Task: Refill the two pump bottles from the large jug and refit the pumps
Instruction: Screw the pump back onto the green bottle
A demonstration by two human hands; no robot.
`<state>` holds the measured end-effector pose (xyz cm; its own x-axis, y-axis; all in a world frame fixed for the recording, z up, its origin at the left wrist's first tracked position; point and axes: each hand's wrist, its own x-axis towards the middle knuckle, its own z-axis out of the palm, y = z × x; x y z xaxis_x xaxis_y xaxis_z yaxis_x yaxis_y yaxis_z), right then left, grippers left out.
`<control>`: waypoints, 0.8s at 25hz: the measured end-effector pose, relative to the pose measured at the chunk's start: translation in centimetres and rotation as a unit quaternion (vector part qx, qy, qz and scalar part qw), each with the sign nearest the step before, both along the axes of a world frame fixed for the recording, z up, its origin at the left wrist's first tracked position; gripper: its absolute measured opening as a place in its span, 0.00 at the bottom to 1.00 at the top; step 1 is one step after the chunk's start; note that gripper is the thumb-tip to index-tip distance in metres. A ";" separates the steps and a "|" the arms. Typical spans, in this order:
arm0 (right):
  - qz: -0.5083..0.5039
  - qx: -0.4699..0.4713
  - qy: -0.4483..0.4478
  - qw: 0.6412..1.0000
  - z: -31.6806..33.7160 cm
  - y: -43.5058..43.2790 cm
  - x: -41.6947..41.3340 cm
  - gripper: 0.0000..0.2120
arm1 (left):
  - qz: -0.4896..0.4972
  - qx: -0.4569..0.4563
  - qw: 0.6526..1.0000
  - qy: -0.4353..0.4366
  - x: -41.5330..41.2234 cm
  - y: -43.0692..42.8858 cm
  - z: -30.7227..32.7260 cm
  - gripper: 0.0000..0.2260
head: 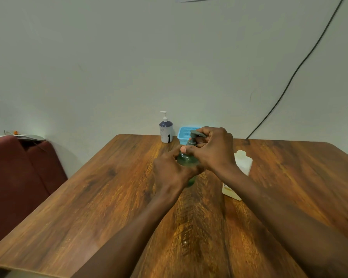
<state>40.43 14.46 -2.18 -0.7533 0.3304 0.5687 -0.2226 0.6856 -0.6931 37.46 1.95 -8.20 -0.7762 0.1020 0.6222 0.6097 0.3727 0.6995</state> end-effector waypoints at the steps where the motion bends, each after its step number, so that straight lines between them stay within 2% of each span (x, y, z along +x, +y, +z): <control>1: -0.017 0.005 0.008 1.000 -0.2 -0.3 0.0 0.22 | 0.011 0.006 1.000 0.003 0.1 0.3 -0.1 0.25; 7: -0.030 0.019 0.027 0.999 -1.1 -0.7 -0.5 0.25 | 0.026 0.026 0.999 0.007 -0.4 1.3 -0.2 0.21; 10: 0.001 0.011 -0.001 1.000 -1.4 -0.5 -0.5 0.34 | 0.036 0.040 0.999 0.004 -0.7 1.7 0.0 0.17; 12: 0.027 -0.005 -0.005 1.000 -0.9 0.3 -0.5 0.31 | 0.017 0.039 0.999 -0.006 -1.0 1.7 0.0 0.21; 15: 0.078 -0.023 -0.033 0.996 0.3 1.8 -0.4 0.25 | -0.021 0.036 0.999 -0.015 -1.3 1.6 -0.1 0.31; 18: 0.113 -0.034 -0.050 0.992 0.7 2.9 -0.8 0.26 | -0.013 0.019 1.000 -0.011 -1.7 1.8 0.3 0.35; 20: 0.091 -0.021 -0.041 0.995 1.0 3.4 -1.3 0.26 | -0.005 0.008 1.000 -0.014 -2.1 2.5 0.6 0.37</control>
<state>39.13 17.89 -1.13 -0.8462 0.2058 0.4915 -0.2820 0.6095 -0.7409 35.33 4.46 -7.57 -0.7930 0.0993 0.6011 0.5925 0.3555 0.7229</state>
